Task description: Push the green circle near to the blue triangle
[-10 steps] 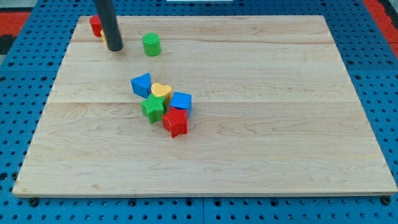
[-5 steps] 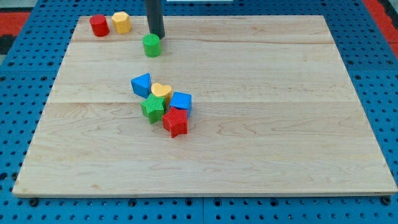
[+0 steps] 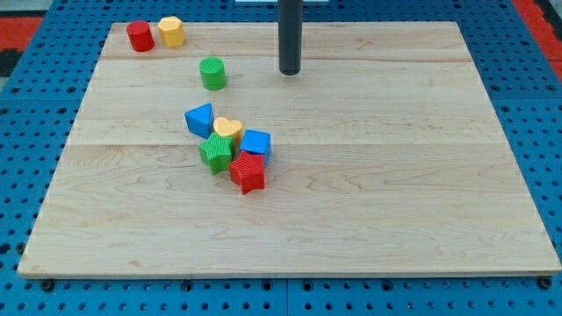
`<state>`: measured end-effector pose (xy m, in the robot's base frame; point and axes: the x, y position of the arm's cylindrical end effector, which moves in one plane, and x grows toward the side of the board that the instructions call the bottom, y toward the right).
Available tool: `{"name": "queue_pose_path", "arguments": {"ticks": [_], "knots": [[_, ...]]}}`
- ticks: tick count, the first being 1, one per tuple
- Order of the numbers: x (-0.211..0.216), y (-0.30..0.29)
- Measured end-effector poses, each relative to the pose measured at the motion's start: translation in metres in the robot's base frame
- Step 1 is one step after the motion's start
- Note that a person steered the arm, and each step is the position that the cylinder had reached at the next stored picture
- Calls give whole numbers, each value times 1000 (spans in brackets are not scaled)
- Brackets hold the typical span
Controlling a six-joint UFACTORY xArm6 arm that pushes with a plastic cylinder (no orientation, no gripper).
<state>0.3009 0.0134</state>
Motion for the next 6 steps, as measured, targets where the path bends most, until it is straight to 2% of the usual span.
{"name": "queue_pose_path", "arguments": {"ticks": [1, 2, 3, 4, 6], "knots": [[8, 0], [-11, -59], [-24, -93], [21, -142], [22, -161]]}}
